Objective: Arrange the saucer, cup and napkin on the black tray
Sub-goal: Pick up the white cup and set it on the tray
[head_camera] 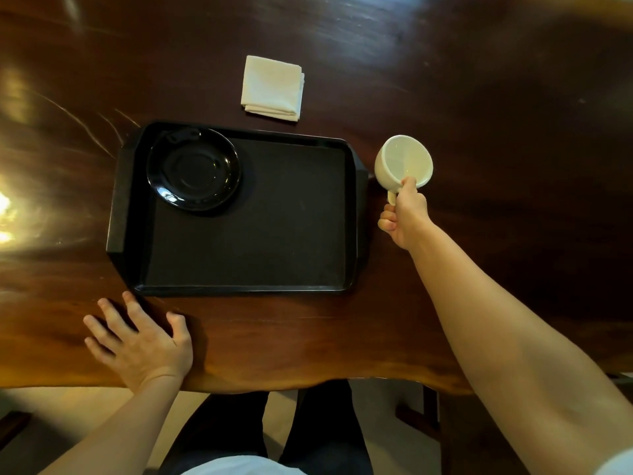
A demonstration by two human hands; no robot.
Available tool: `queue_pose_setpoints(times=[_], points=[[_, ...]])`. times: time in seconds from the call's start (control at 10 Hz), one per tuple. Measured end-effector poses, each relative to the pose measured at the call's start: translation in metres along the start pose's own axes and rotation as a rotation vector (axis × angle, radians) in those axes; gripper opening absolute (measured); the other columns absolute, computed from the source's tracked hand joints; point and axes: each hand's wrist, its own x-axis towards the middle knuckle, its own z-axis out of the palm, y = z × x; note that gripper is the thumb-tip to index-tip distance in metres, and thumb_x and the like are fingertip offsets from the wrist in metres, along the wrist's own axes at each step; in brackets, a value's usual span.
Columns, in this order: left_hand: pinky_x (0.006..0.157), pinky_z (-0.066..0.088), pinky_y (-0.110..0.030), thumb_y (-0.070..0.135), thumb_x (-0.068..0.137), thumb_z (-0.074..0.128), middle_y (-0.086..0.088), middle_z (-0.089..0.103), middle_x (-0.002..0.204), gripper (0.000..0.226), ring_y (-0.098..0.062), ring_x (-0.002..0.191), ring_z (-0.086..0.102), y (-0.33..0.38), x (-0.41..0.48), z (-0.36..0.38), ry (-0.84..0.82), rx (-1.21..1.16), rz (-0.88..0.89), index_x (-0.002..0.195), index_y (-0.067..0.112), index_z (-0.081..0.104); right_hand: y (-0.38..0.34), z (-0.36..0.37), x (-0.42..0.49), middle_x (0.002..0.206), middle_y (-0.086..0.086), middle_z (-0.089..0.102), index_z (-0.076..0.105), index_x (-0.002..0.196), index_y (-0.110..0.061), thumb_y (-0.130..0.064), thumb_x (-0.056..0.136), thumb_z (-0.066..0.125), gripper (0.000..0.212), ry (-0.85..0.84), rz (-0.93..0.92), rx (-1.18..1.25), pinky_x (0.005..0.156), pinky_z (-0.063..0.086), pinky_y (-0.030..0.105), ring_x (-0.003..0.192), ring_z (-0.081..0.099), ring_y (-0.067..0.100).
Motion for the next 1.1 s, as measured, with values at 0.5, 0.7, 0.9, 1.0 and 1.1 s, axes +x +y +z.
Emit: queue_pose_setpoints(times=[0.5,0.7,0.9,1.0,1.1], points=[[0.124,0.006,-0.061,0.053,0.092,0.038,-0.022,0.021,0.169,0.08,-0.047,0.157,0.012,-0.003,0.001,0.002,-0.021,0.012,-0.007,0.16,0.011,0.029,0.009,0.07,-0.045,0.061,0.0,0.029,0.045,0.128,-0.012,-0.047,0.102,0.038,0.044,-0.164,-0.001,-0.058,0.039,0.023,0.022,0.045,0.025,0.008],[0.125,0.005,-0.06,0.055,0.092,0.039,-0.021,0.021,0.169,0.081,-0.047,0.157,0.011,-0.004,0.002,0.002,-0.033,0.021,-0.01,0.161,0.012,0.029,0.025,0.098,-0.047,0.06,0.0,0.029,0.045,0.124,-0.013,-0.046,0.103,0.038,0.041,-0.182,0.027,-0.126,0.039,0.023,0.022,0.044,0.024,0.008],[0.125,0.007,-0.061,0.054,0.091,0.041,-0.022,0.022,0.169,0.081,-0.048,0.157,0.012,-0.004,0.002,0.003,-0.033,0.02,-0.007,0.16,0.011,0.031,0.039,0.117,-0.042,0.057,-0.001,0.026,0.045,0.122,-0.013,-0.046,0.103,0.037,0.04,-0.188,0.036,-0.116,0.037,0.02,0.023,0.041,0.022,0.008],[0.125,0.006,-0.061,0.054,0.092,0.04,-0.023,0.022,0.169,0.081,-0.048,0.157,0.012,-0.004,0.002,0.002,-0.036,0.019,-0.004,0.16,0.01,0.031,0.042,0.12,-0.04,0.057,-0.001,0.027,0.048,0.114,-0.013,-0.046,0.102,0.037,0.036,-0.173,0.042,-0.131,0.037,0.021,0.023,0.041,0.023,0.008],[0.125,0.006,-0.061,0.053,0.091,0.04,-0.023,0.021,0.169,0.082,-0.048,0.158,0.011,-0.003,0.001,0.002,-0.04,0.012,-0.002,0.16,0.01,0.03,0.044,0.121,-0.04,0.058,0.0,0.029,0.048,0.099,-0.016,-0.047,0.102,0.039,0.032,-0.155,0.04,-0.143,0.038,0.023,0.022,0.042,0.024,0.008]])
